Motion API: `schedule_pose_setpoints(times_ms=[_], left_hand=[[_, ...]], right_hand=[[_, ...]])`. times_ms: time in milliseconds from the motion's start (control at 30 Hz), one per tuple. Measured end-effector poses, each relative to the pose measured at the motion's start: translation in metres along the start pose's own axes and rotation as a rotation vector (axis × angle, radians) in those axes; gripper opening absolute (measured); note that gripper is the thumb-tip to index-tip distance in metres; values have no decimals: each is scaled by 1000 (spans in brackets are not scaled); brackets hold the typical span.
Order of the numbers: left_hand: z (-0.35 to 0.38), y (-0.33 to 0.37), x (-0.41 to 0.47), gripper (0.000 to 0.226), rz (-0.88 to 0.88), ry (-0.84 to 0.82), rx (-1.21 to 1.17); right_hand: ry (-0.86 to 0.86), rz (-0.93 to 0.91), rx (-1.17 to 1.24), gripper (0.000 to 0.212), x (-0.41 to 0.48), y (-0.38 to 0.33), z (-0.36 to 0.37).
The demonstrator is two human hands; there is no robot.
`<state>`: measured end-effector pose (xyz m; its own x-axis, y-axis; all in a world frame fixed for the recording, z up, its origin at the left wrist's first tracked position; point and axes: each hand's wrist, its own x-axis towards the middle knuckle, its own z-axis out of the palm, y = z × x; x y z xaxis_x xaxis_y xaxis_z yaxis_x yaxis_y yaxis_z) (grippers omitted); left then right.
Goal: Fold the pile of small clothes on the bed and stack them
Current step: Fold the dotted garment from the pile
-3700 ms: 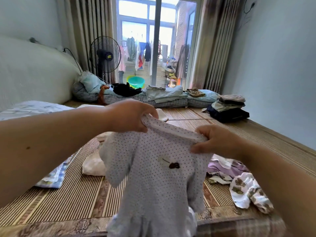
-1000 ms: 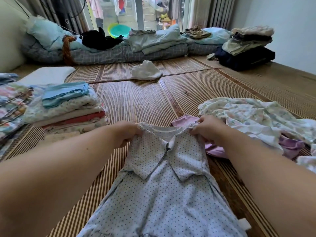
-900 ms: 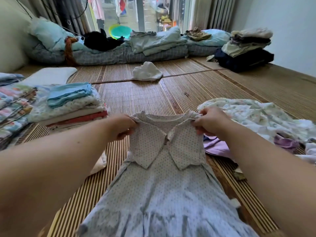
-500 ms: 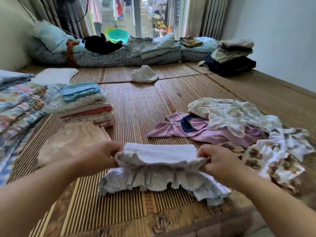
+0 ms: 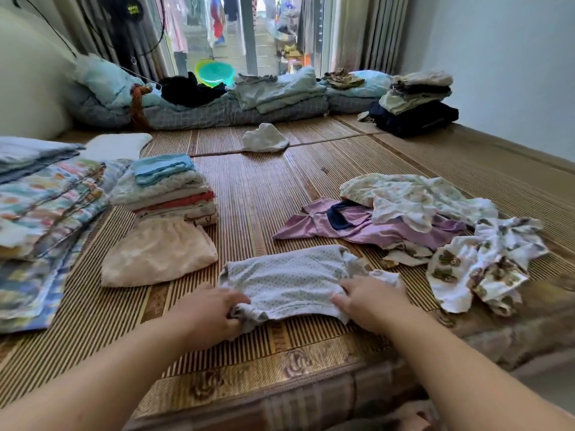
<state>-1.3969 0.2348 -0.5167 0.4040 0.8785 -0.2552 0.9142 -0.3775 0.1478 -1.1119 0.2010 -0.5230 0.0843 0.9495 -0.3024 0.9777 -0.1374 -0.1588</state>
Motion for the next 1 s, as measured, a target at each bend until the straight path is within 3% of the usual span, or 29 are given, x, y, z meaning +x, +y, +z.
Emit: schedule_pose_setpoints(times_ms=[100, 167, 300, 433, 600, 700, 833, 1000], left_hand=[[3, 23, -17, 41, 45, 21, 88], [8, 39, -30, 46, 90, 15, 89], [16, 72, -51, 46, 172, -21, 11], [24, 97, -54, 42, 267, -126, -93], [30, 92, -58, 66, 314, -76, -146], [40, 66, -64, 79, 251, -72, -41], [54, 56, -68, 64, 277, 119, -5], [62, 58, -70, 49, 252, 308, -11]], right_hand=[[67, 33, -62, 42, 16, -1, -5], [205, 25, -35, 39, 21, -6, -3], [411, -199, 106, 38, 7, -14, 0], [388, -535, 162, 28, -28, -11, 4], [263, -643, 158, 28, -68, 1, 14], [214, -626, 45, 49, -85, 2, 27], [197, -450, -247, 92, -100, -13, 56], [191, -316, -338, 97, -89, -32, 75]])
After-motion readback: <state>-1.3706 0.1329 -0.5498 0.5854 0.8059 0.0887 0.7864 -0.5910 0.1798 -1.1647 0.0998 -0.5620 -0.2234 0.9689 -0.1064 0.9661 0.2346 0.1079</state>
